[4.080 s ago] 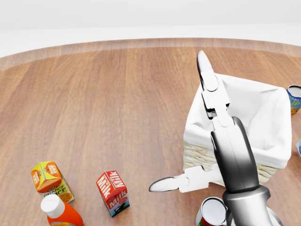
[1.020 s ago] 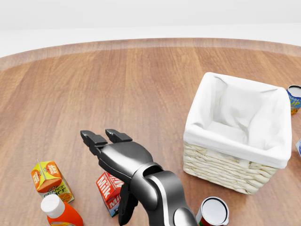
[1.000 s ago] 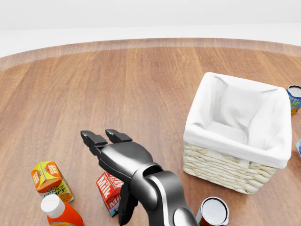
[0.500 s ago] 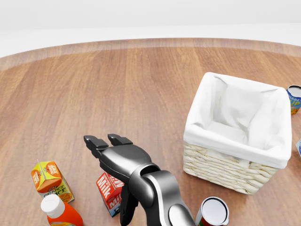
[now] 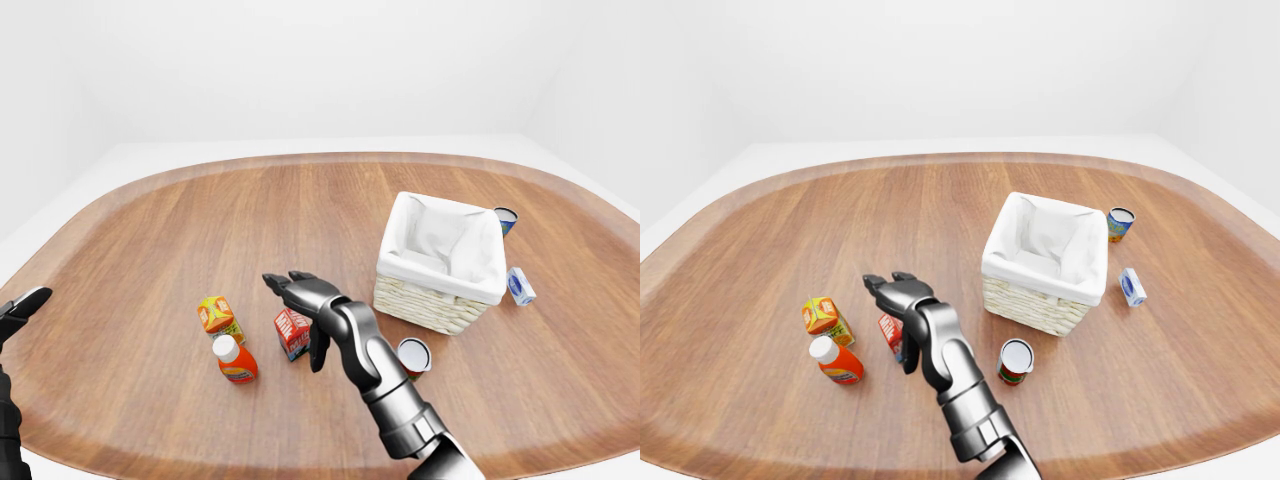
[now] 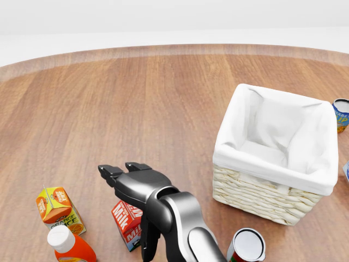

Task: Pick the milk and place it in the basket.

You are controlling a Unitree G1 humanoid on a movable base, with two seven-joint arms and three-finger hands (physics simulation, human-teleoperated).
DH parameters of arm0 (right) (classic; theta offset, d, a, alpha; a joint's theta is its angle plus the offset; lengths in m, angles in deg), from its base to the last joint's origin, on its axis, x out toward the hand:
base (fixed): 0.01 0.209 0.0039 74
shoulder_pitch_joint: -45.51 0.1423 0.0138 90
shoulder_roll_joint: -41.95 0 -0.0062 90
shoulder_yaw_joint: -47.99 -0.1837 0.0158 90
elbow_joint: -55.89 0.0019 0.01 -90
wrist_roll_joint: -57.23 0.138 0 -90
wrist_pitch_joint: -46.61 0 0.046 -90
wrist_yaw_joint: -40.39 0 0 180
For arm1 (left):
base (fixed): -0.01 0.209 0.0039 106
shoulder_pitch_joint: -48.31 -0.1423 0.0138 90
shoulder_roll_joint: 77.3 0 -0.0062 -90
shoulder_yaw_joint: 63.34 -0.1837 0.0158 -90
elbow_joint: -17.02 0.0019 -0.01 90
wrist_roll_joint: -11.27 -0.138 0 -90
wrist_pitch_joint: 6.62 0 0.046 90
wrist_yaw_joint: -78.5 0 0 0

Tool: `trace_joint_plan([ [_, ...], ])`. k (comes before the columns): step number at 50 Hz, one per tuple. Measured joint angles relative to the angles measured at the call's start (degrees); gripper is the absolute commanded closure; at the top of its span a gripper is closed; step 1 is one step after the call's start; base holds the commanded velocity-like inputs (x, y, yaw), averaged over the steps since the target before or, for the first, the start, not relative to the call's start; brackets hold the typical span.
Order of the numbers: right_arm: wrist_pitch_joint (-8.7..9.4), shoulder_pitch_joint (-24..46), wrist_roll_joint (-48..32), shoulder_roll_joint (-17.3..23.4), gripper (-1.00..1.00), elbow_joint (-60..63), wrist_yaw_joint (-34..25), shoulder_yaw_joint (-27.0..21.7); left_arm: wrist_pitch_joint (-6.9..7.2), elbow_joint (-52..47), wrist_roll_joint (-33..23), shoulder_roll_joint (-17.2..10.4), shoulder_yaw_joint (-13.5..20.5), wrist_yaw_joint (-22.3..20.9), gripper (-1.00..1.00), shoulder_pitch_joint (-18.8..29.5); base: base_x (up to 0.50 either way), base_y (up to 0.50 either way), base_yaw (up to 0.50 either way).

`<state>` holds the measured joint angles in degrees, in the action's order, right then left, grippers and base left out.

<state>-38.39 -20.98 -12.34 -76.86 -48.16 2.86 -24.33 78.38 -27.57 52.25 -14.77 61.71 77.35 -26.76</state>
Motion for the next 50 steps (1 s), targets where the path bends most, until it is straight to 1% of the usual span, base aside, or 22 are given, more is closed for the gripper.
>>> trace_joint_plan([
  [18, 0.00, 2.7, 0.4, -0.1, -0.98, -4.5, 0.3, -1.1, 0.00, 0.0, 0.0, 0.0, 0.0, 0.1, -1.00, 0.0, 0.00, 0.00, 0.00],
  [50, 0.00, 6.3, 1.8, 0.4, -0.98, -13.1, 4.0, -2.5, 0.00, 0.1, 0.0, 0.0, 0.0, -0.3, -1.00, 0.1, 0.00, 0.00, 0.00],
])
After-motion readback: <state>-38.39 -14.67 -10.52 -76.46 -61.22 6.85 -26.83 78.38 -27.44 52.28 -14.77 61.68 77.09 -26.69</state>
